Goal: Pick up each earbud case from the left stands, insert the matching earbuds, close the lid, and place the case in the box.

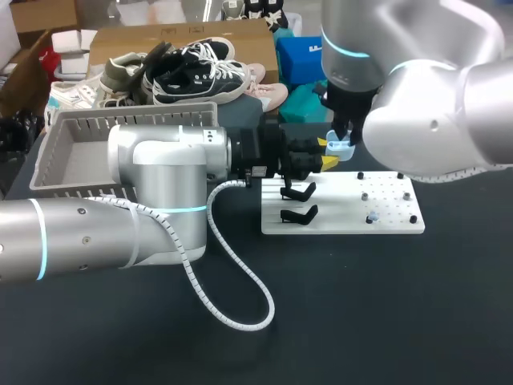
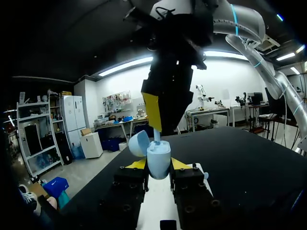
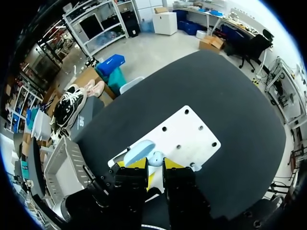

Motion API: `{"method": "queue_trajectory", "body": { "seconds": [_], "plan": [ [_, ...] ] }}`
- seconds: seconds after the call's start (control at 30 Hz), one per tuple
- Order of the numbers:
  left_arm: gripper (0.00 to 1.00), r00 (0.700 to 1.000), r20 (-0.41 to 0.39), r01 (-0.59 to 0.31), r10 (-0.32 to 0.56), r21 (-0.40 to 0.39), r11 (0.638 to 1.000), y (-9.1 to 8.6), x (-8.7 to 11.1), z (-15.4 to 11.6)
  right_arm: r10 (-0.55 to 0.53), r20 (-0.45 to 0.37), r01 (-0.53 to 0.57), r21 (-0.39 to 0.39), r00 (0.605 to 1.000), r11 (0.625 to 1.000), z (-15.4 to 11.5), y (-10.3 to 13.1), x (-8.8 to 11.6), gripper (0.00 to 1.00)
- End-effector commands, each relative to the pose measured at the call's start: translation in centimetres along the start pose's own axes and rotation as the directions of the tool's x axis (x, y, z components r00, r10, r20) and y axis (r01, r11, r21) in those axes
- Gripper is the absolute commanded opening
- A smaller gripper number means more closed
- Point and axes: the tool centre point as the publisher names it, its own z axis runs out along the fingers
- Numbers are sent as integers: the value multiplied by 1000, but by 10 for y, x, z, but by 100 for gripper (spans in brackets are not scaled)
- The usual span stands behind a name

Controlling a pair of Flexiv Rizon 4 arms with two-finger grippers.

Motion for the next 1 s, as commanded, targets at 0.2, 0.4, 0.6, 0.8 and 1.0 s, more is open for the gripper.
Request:
{"method": "queue_trajectory", "body": {
  "seconds": [0.2,0.4,0.6,0.8,1.0],
  "plan": [
    [0,1000,4,-1,1,1,1000,1,1,0,3,-2,-3,11,1000,1000,3,6,0,0],
    [0,1000,4,-1,1,1,1000,1,1,0,2,-10,-2,13,1000,1000,7,7,2,0],
    [0,1000,4,-1,1,1,1000,1,1,0,-7,-20,7,16,1000,1000,10,6,2,0],
    [0,1000,4,-1,1,1,1000,1,1,0,-14,-13,14,0,1000,1000,10,4,3,0],
    [0,1000,4,-1,1,1,1000,1,1,0,-11,-4,11,-13,1000,1000,7,-1,6,36]
  ]
}}
